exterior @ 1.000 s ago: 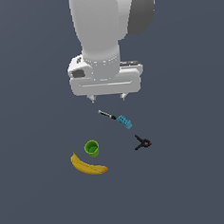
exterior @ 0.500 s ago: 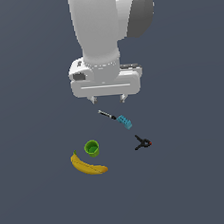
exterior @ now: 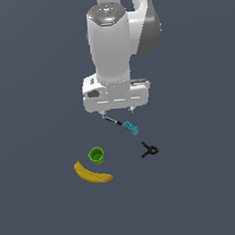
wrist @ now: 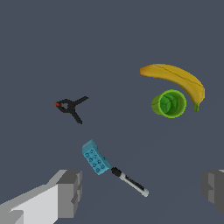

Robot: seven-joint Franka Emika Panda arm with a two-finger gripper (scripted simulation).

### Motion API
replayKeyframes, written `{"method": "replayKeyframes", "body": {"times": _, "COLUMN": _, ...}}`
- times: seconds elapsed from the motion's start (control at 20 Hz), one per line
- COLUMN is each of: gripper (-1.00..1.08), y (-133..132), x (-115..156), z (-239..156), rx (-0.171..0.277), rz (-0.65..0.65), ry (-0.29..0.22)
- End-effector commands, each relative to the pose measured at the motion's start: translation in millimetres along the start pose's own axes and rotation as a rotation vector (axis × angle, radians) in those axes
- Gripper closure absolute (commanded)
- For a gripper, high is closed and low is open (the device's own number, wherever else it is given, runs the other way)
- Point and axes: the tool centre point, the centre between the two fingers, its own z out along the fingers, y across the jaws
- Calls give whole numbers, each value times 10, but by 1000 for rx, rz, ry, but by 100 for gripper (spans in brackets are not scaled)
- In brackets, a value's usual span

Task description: Pick up a designated object from a clutter of objects.

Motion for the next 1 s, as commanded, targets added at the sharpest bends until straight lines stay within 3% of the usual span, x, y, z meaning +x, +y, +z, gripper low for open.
{"method": "replayKeyframes", "body": {"times": 0.0, "gripper": -92, "y": -43, "x": -24, "z": 174, "rx": -7, "rz": -46, "ry": 1}}
{"method": "replayKeyframes", "body": {"times": 0.95, "gripper": -92, "y": -528, "x": -603, "z": 1629, "rx": -35, "rz": -512, "ry": 12}}
